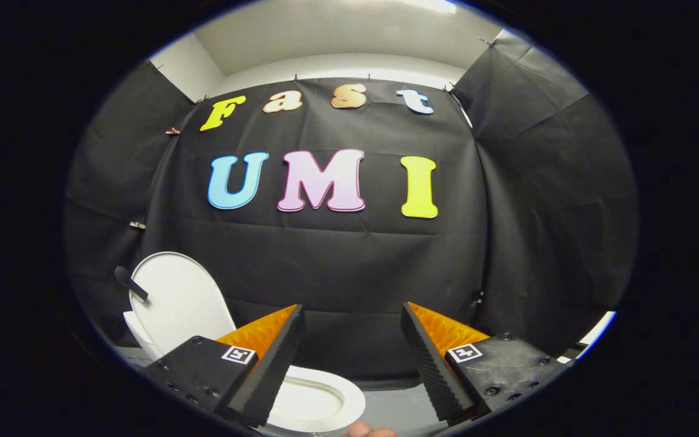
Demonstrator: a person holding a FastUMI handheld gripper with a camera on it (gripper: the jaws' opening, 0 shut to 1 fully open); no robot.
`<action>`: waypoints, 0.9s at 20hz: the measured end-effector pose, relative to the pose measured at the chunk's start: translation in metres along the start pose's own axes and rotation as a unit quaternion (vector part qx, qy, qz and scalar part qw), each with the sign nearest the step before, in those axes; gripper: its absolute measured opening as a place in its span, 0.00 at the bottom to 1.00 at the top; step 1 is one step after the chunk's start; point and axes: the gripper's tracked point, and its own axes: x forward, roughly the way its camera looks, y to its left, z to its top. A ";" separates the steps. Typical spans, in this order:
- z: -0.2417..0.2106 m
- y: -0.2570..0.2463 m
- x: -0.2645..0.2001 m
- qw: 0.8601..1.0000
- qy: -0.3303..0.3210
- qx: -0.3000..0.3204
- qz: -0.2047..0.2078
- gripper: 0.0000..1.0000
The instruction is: Open the toilet lid.
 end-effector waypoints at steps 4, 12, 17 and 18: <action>-0.006 0.002 -0.002 1.000 -0.003 -0.002 0.011 0.99; -0.001 0.006 -0.013 0.999 -0.013 -0.010 0.030 0.99; 0.014 0.017 -0.017 0.998 -0.047 -0.024 0.040 0.99; 0.016 0.023 -0.018 0.997 -0.051 -0.026 0.048 0.99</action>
